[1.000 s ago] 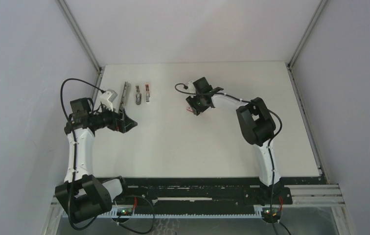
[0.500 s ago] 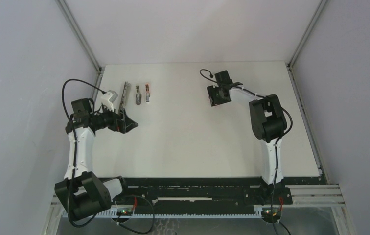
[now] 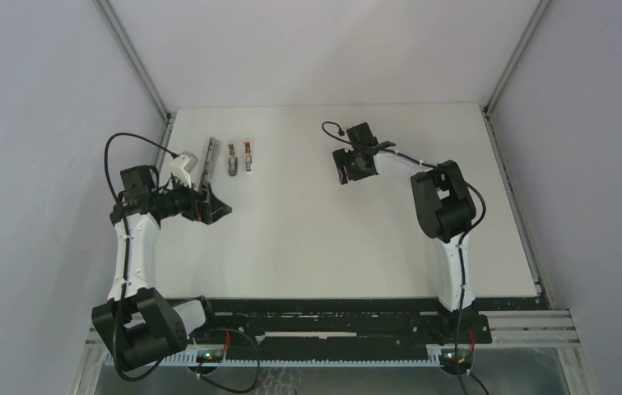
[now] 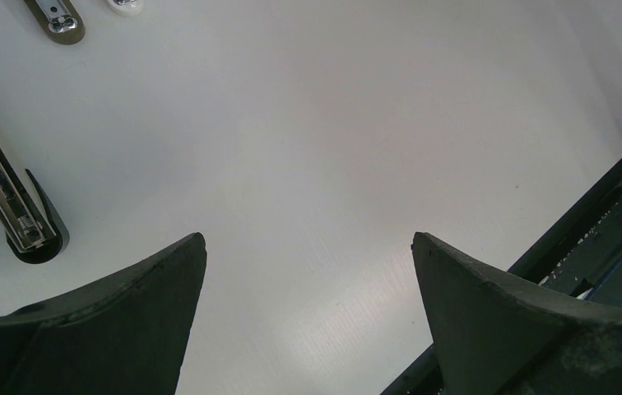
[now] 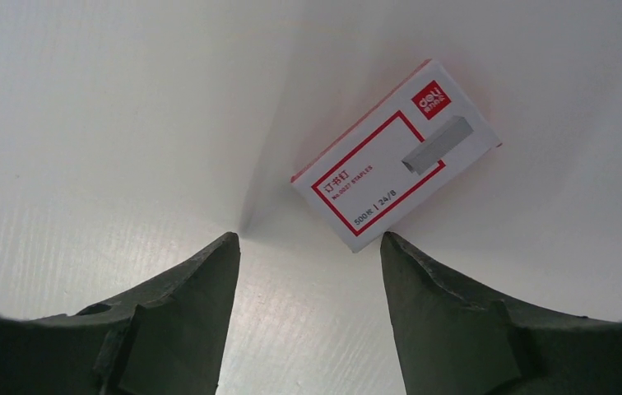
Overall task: Unload the staples from the stapler
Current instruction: Move the staple box to the center of the board.
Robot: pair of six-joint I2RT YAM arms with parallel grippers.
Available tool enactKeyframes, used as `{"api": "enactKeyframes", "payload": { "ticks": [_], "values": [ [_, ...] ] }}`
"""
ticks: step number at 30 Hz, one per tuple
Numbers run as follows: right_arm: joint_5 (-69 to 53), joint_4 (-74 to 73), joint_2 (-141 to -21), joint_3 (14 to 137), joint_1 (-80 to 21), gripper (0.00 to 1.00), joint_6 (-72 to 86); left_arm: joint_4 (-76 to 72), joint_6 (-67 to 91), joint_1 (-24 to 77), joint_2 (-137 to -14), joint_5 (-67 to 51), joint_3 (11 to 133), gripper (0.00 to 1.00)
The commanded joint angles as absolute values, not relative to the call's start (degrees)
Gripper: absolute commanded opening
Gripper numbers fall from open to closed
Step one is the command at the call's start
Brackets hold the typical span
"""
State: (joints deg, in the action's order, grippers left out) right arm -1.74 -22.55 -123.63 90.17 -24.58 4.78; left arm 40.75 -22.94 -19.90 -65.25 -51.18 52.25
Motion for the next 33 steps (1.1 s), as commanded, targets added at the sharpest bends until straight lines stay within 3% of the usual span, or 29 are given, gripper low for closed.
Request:
{"api": "enactKeyframes", "payload": {
  "ticks": [1,25,33],
  "values": [
    [-1.44,-24.83,-123.12,91.40,-22.56,0.65,7.06,39.03,-22.51,-20.21,-64.17,-51.77,50.82,1.00],
    [-15.03,-30.30,-134.85,106.58,-18.94,0.81,8.94,38.41,-22.41,-20.21,-64.66,-52.01,50.62,1.00],
    [-15.35,-30.42,-135.18,106.91,-19.07,0.82,8.79,38.41,-22.41,-20.17,-64.54,-52.02,50.59,1.00]
  ]
}}
